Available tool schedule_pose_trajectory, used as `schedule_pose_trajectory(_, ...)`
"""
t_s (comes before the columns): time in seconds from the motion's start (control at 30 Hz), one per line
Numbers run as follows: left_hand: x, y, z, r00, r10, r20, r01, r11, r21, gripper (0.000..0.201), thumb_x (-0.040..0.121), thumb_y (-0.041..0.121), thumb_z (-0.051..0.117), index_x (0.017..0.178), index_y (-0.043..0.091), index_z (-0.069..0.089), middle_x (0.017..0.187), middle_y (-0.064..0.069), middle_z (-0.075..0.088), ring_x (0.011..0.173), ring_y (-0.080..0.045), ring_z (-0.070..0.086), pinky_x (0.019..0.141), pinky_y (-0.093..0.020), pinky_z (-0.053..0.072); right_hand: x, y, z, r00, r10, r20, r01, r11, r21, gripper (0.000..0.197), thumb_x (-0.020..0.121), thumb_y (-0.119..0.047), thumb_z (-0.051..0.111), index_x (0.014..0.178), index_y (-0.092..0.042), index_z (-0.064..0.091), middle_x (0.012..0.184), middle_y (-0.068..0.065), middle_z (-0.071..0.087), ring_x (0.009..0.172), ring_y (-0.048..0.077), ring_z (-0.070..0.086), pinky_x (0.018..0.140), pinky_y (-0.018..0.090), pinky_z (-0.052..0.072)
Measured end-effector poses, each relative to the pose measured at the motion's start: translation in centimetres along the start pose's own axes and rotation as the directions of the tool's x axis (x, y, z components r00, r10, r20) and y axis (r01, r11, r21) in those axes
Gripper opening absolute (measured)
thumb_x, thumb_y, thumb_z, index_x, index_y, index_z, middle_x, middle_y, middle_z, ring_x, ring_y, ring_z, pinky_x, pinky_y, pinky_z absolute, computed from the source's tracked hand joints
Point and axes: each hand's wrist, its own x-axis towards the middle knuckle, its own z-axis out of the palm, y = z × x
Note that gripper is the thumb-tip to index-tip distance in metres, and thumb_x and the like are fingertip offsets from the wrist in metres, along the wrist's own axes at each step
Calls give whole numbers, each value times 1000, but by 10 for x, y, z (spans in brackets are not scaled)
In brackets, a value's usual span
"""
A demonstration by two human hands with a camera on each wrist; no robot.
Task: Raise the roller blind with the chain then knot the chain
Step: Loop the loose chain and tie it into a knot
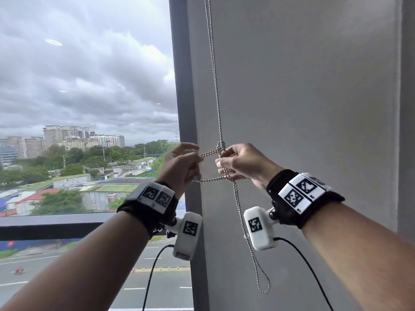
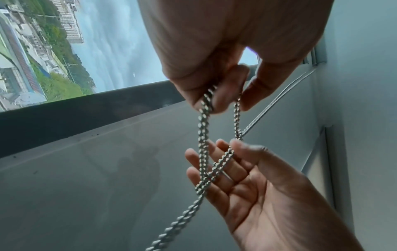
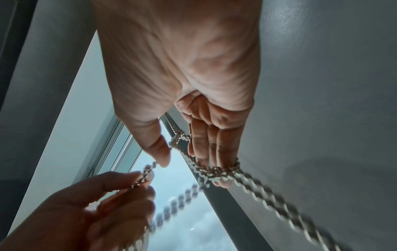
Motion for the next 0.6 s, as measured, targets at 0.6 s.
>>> schedule_pose_trajectory(0.6, -24, -104, -35, 961, -255, 109, 150, 808, 569, 46, 88, 23, 58, 45, 13, 46, 34, 3, 42, 29, -13, 37, 36, -18, 32, 3, 11, -1, 984, -51, -169, 44, 998, -49, 4, 74, -3, 68, 72, -5, 65, 70, 15, 70, 63, 27, 66, 68, 47, 61)
